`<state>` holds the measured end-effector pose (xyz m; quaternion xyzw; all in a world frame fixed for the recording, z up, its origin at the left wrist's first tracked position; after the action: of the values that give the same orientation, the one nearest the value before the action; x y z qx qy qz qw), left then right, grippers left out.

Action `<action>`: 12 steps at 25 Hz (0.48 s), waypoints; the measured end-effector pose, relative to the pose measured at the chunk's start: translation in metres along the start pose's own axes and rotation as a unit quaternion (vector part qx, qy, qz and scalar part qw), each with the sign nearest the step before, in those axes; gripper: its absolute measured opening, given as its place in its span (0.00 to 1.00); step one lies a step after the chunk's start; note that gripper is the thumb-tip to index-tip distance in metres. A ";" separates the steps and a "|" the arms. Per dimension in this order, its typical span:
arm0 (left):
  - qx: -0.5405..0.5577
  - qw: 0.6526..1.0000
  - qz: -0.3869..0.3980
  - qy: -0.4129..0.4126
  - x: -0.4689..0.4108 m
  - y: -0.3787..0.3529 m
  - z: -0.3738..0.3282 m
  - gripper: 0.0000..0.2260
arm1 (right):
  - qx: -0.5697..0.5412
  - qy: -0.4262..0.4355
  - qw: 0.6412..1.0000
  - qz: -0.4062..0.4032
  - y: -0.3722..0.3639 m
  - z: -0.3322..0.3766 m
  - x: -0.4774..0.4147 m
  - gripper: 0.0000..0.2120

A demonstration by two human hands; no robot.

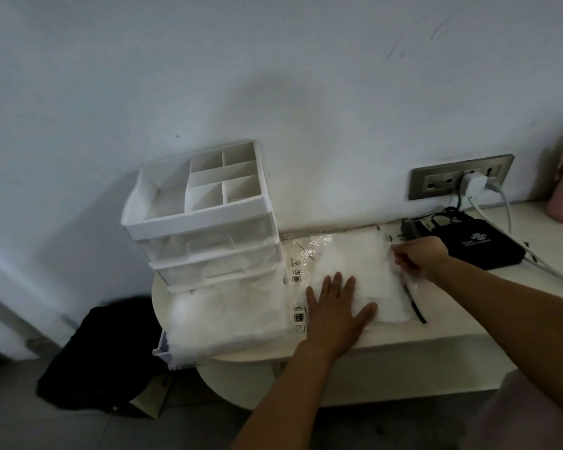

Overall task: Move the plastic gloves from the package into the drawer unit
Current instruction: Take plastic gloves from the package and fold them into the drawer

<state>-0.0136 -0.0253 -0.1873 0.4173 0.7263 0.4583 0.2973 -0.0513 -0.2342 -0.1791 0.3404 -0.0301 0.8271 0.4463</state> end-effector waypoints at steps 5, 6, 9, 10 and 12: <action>0.008 1.000 -0.024 0.000 0.001 0.002 0.001 0.49 | -0.004 0.015 1.000 0.013 0.003 0.016 0.012 0.08; 0.010 0.999 -0.031 0.001 0.002 0.003 0.001 0.49 | 0.004 0.027 1.000 0.011 0.005 0.021 0.019 0.09; 0.016 0.999 -0.034 0.005 0.003 0.004 0.000 0.48 | 0.009 0.080 0.997 -0.018 0.026 0.041 0.031 0.13; 0.017 0.999 -0.029 0.007 0.002 0.004 0.000 0.47 | -0.005 0.101 0.994 -0.036 0.038 0.048 0.040 0.12; 0.014 1.000 -0.013 0.015 0.002 0.002 0.002 0.44 | -0.047 0.152 0.984 -0.083 0.065 0.066 0.057 0.08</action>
<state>-0.0124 -0.0225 -0.1867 0.4047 0.7424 0.4508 0.2862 -0.0864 -0.2553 -0.0788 0.1906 0.0274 0.8269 0.5284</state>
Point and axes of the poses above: each hand's wrist, its own x-axis away from the middle knuckle, its own y-axis out of the back of the hand, z = x × y, the point moved 9 cm from there along -x, towards the middle knuckle, and after that the axes turned 13 degrees about -y, right-handed, at the moved point
